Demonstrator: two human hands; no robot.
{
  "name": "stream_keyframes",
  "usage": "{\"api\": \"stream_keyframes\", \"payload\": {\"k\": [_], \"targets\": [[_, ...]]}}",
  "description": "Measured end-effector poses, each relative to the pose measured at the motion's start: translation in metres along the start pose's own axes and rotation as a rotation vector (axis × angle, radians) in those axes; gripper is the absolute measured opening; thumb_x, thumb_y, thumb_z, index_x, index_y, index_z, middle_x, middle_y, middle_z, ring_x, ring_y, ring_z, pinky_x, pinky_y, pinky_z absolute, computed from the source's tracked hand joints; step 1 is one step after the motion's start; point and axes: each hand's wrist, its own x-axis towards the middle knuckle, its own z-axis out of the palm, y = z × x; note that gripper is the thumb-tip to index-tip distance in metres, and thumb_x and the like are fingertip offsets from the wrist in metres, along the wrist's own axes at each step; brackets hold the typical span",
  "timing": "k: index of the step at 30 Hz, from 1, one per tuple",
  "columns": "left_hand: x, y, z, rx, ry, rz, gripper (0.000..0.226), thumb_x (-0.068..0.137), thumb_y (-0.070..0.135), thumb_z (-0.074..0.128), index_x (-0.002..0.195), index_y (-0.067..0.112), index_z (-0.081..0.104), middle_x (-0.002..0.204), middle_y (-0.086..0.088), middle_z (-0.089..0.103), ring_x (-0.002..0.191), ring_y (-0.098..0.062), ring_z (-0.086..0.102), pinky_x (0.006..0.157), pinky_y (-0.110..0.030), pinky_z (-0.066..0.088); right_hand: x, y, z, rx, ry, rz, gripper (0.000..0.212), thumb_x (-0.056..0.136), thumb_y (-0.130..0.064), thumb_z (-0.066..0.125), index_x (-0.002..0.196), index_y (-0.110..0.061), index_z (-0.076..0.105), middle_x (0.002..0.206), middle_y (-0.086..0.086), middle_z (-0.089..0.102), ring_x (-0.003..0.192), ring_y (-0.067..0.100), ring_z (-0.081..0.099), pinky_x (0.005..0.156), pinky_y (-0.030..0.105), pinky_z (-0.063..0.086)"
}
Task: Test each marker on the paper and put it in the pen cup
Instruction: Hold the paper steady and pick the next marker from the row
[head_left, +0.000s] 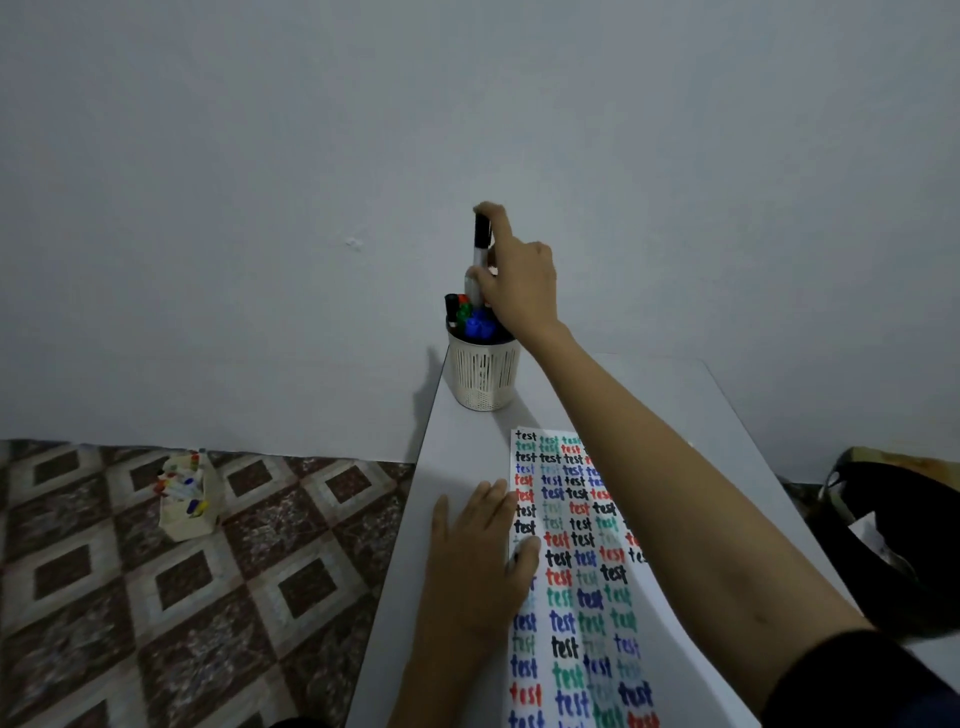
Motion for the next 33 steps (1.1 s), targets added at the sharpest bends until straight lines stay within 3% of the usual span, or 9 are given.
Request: {"api": "stream_keyframes", "payload": {"k": [3,8,13,17,21,24,27,29,33], "targets": [[0.0,0.0,0.0,-0.019,0.015,0.0,0.075,0.079,0.057,0.012,0.143,0.024,0.032,0.152,0.011,0.026,0.141,-0.002,0.013,0.112,-0.035,-0.013,-0.004,0.008,0.014,-0.071,-0.085,0.013,0.038,0.087,-0.015,0.056,0.124,-0.018,0.048,0.079,0.002,0.065,0.081,0.023,0.058,0.102,0.043,0.035],[0.002,0.0,0.0,-0.014,0.018,0.0,0.074,0.078,0.057,0.012,0.142,0.024,0.033,0.151,0.011,0.028,0.14,-0.003,0.016,0.113,-0.036,-0.011,-0.003,0.01,0.019,-0.225,0.025,-0.034,0.029,0.087,-0.023,0.055,0.114,-0.013,0.057,0.089,0.008,0.062,0.091,0.028,0.054,0.087,0.04,0.039],[0.0,0.003,-0.003,0.0,-0.001,-0.001,0.074,0.08,0.058,0.012,0.142,0.024,0.031,0.151,0.009,0.027,0.14,-0.004,0.015,0.114,-0.038,-0.006,-0.007,0.011,0.01,-0.346,-0.127,-0.024,0.039,0.09,-0.03,0.05,0.127,-0.016,0.049,0.114,0.008,0.061,0.111,0.029,0.05,0.095,0.042,0.035],[-0.001,0.005,-0.006,0.002,-0.028,-0.027,0.071,0.084,0.054,0.021,0.145,0.019,0.023,0.154,0.004,0.021,0.142,-0.007,0.01,0.114,-0.034,-0.008,-0.025,0.016,-0.021,-0.045,-0.33,0.048,0.08,0.09,-0.052,0.053,0.153,-0.032,0.009,0.161,0.008,0.014,0.146,0.029,0.017,0.112,0.059,0.014],[-0.001,0.005,-0.008,-0.007,-0.045,-0.077,0.084,0.079,0.064,0.011,0.147,0.015,0.017,0.156,0.002,0.015,0.143,-0.008,0.005,0.117,-0.035,-0.006,-0.094,0.035,-0.077,0.262,-0.335,0.253,0.089,0.09,-0.062,0.048,0.154,-0.026,-0.003,0.162,-0.002,0.007,0.148,0.019,0.012,0.116,0.059,0.016],[-0.001,0.004,-0.006,0.04,-0.044,-0.044,0.095,0.071,0.069,0.001,0.147,0.014,0.019,0.155,0.0,0.018,0.143,-0.01,0.008,0.117,-0.038,-0.005,-0.173,0.067,-0.13,0.123,-0.514,0.494,0.092,0.085,-0.068,0.045,0.154,-0.025,0.001,0.162,-0.003,0.009,0.148,0.02,0.014,0.117,0.059,0.014],[0.0,0.0,-0.001,0.087,-0.024,-0.001,0.094,0.072,0.071,0.004,0.145,0.016,0.028,0.153,-0.001,0.024,0.142,-0.014,0.015,0.116,-0.043,0.0,-0.245,0.088,-0.178,0.027,-0.493,0.763,0.086,0.089,-0.056,0.05,0.154,-0.017,0.009,0.16,0.003,0.018,0.147,0.021,0.018,0.119,0.052,0.01],[0.0,-0.001,0.001,0.097,0.005,0.015,0.092,0.073,0.072,0.009,0.143,0.017,0.034,0.152,-0.003,0.029,0.141,-0.017,0.02,0.115,-0.048,0.004,-0.279,0.087,-0.192,-0.072,-0.494,0.776,0.079,0.093,-0.053,0.048,0.153,-0.016,0.015,0.16,0.001,0.019,0.148,0.017,0.015,0.119,0.051,0.001],[0.0,0.0,0.002,0.103,0.015,0.012,0.092,0.071,0.073,0.013,0.141,0.02,0.037,0.151,-0.003,0.031,0.141,-0.018,0.022,0.114,-0.05,0.005,-0.308,0.075,-0.179,-0.269,-0.594,0.532,0.071,0.097,-0.055,0.035,0.154,-0.019,0.012,0.162,-0.003,0.011,0.149,0.011,0.004,0.115,0.054,-0.011]]}}
